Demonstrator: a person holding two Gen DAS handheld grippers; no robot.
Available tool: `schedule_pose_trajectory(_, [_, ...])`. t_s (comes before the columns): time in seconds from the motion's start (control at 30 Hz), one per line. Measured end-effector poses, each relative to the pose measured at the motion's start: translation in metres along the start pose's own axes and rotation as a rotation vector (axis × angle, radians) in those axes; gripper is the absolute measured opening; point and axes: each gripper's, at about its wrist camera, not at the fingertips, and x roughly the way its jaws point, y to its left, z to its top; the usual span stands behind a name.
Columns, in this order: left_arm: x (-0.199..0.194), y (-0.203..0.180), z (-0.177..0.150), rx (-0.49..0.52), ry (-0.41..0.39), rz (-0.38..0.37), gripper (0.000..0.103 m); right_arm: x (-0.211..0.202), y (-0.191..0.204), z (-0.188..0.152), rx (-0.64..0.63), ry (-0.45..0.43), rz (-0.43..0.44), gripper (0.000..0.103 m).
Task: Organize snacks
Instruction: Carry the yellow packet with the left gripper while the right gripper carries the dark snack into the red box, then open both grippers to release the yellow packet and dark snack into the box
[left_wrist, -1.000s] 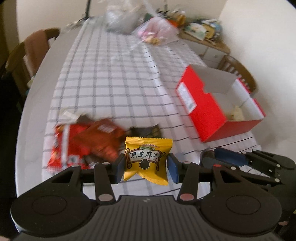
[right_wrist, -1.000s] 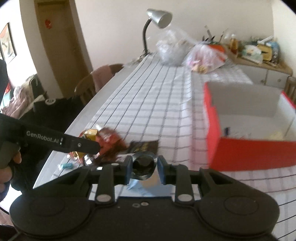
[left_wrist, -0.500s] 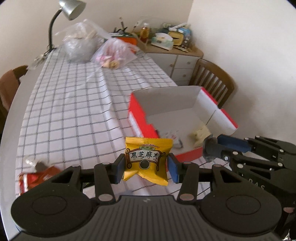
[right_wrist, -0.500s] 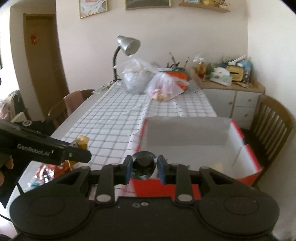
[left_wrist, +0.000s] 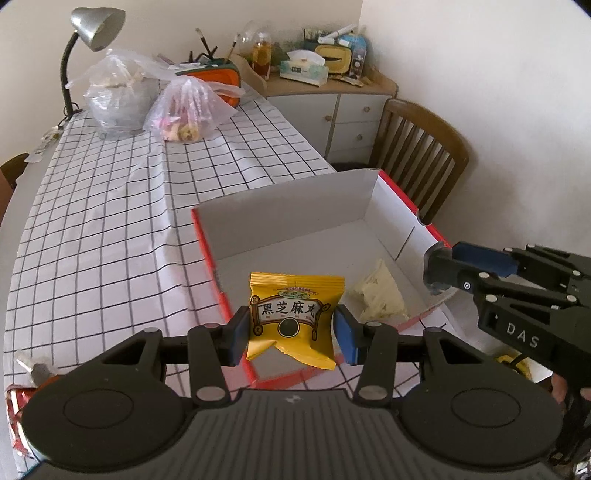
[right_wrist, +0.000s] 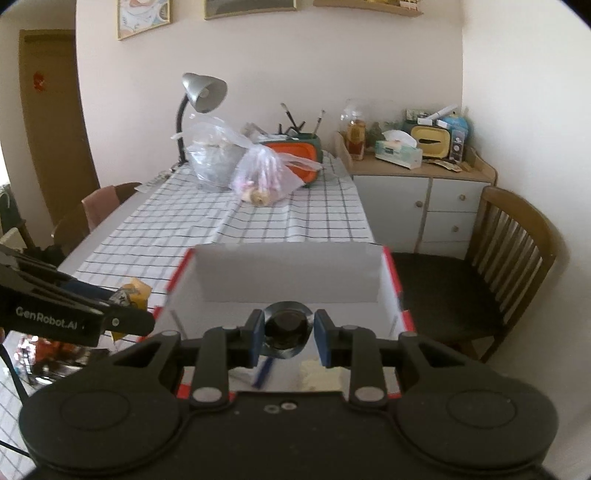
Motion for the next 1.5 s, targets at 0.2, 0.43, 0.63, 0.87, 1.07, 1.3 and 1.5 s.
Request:
schedule_pose_trajectory(0.2, [0.034,-0.018,0.018,0.005,0.044,0.021,0.047,0.027,-0.023,0.002,-0.017,0.054,0.014,0.027])
schedule_pose_trajectory(0.43, [0.083,-0.029,0.032,0.017,0.118,0.08,0.047,0.066,-0.031,0.001,-0.065,0.146,0.038,0.027])
schedule_pose_trajectory(0.63, [0.116,-0.027,0.038,0.02,0.181,0.111,0.047,0.098,-0.039,0.004,-0.055,0.211,0.063,0.027])
schedule_pose_trajectory(0.87, [0.147,-0.021,0.038,-0.001,0.26,0.127,0.047,0.121,-0.041,-0.001,-0.078,0.288,0.07,0.027])
schedule_pose_trajectory(1.07, [0.163,-0.022,0.034,-0.002,0.307,0.143,0.048,0.125,-0.043,-0.003,-0.084,0.309,0.074,0.028])
schedule_pose_trajectory(1.3, [0.171,-0.027,0.033,0.014,0.334,0.141,0.048,0.124,-0.045,-0.003,-0.086,0.307,0.077,0.028])
schedule_pose_trajectory(1.5, [0.168,-0.023,0.032,-0.004,0.324,0.127,0.049,0.122,-0.043,-0.002,-0.079,0.305,0.077,0.029])
